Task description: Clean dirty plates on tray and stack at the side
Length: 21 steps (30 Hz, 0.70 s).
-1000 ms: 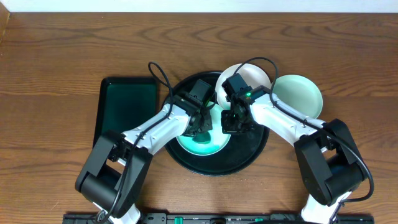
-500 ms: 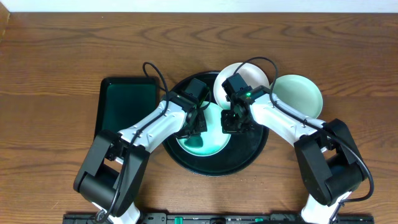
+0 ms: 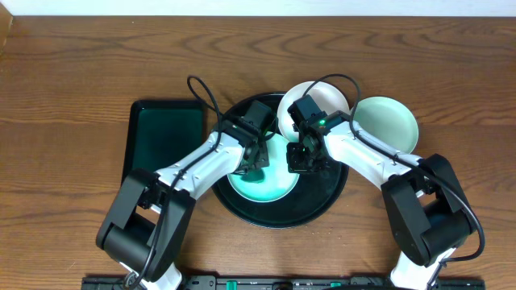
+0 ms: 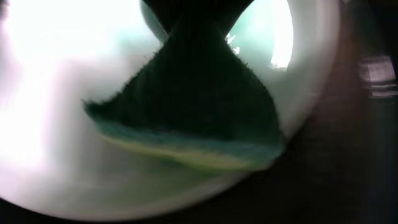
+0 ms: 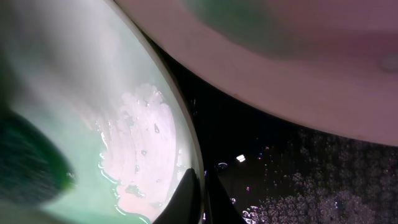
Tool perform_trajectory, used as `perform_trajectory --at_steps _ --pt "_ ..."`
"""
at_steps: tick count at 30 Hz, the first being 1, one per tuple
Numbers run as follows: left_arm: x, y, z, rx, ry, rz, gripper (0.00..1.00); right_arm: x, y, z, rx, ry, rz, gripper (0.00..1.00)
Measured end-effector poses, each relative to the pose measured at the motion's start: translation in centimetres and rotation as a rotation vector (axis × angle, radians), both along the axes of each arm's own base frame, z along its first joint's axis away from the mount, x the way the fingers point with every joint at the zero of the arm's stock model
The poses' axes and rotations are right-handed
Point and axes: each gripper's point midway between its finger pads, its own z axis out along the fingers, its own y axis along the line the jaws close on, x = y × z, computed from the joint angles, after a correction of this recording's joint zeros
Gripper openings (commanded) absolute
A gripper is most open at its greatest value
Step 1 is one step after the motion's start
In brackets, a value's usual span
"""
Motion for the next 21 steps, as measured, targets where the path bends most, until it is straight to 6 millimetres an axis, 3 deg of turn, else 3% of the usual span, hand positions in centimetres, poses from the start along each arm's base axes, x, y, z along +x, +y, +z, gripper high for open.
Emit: perform_trajectory --at_steps 3,7,15,21 --pt "0.3 2.8 1.0 0.110 0.012 0.025 0.07 0.0 0.0 0.0 0.000 0.000 0.001 0.01" --pt "1.6 5.6 3.9 0.154 0.001 0.087 0.07 0.0 0.0 0.0 0.000 0.001 0.000 0.01" --pt "2.1 9.4 10.4 0.015 -0.044 0.172 0.07 0.0 0.0 0.0 -0.001 0.000 0.005 0.01" --pt "1.3 14.0 14.7 -0.016 -0.135 0.235 0.07 -0.1 0.3 1.1 -0.033 -0.017 0.109 0.01"
